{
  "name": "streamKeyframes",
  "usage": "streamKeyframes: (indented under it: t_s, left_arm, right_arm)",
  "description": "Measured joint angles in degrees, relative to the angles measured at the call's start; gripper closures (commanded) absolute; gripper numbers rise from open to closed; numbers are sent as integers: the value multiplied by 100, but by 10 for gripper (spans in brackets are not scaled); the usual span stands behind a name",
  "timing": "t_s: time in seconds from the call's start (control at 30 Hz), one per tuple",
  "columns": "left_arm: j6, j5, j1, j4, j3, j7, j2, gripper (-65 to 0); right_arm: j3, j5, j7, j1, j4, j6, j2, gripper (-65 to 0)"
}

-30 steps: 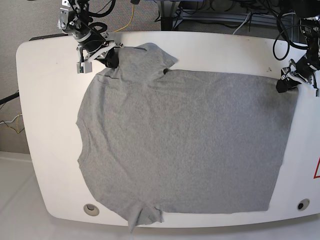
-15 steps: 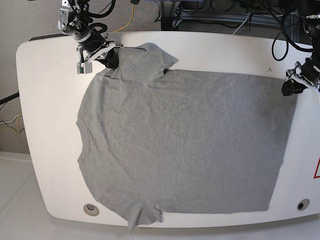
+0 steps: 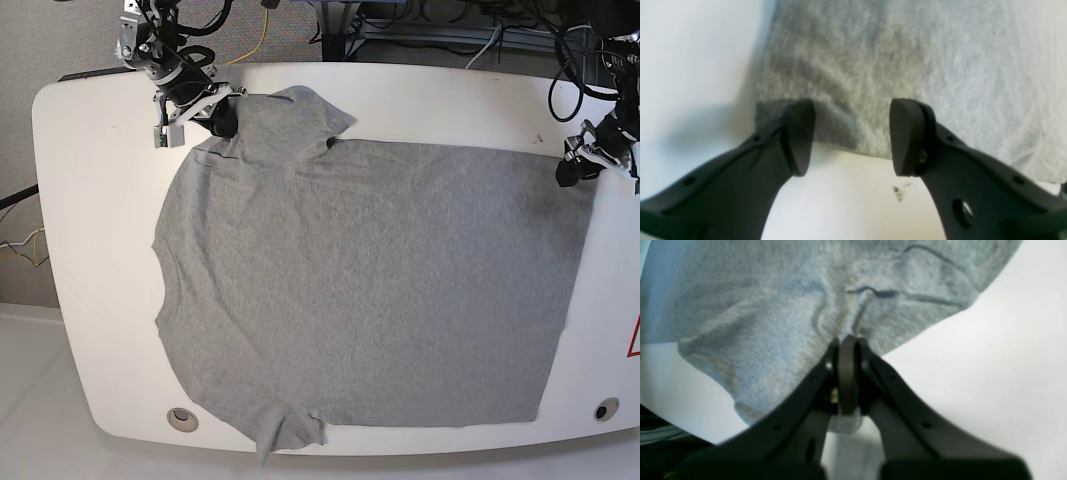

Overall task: Fold the T-shirt properly
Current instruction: 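Adjust the left gripper's pinch on the shoulder edge of the shirt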

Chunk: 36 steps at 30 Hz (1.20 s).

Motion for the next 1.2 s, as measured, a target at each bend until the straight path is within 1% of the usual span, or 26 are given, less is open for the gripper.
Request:
streamKeyframes:
  t_s: [0.17, 0.3, 0.37, 0.43, 0.53, 0.57, 0.87, 0.9, 0.97, 1.03, 1.1, 1.2]
  left_arm:
    - [57, -22, 72, 37, 15, -81, -7, -307]
    - [122, 0, 116, 85, 15, -103, -11, -235]
    - [164, 7, 118, 109, 15, -120, -7, -180]
    - [205, 70, 120, 136, 15, -122, -7, -103]
    - [201, 70, 146, 166, 15, -85, -7, -7]
    - [203, 70, 153, 179, 15, -72, -4, 0]
    - [201, 76, 297, 280, 15, -98, -9, 0]
    - [179, 66, 326, 306, 15, -87, -13, -9]
    - [181, 72, 391, 352, 2, -35, -26, -130]
    - [164, 81, 437, 387, -17, 22, -28, -202]
    - [138, 70, 479, 442, -17, 22, -31, -299]
    - [103, 50, 549, 592, 2, 33, -33, -247]
  right_arm:
    - [2, 13, 0, 0, -20, 0, 0, 0]
    - [2, 13, 2, 0, -20, 2, -2, 0]
    - [2, 13, 0, 0, -20, 2, 0, 0]
    - [2, 15, 4, 0, -26, 2, 0, 0]
    - [2, 15, 2, 0, -24, 2, 0, 0]
    - [2, 15, 2, 0, -24, 2, 0, 0]
    - [11, 13, 4, 0, -26, 2, 0, 0]
    - [11, 13, 4, 0, -26, 2, 0, 0]
    - [11, 13, 4, 0, -26, 2, 0, 0]
    - [11, 15, 2, -2, -26, 2, 2, 0]
    - [13, 13, 2, -2, -26, 2, 2, 0]
    - [13, 15, 2, -9, -26, 2, 2, 0]
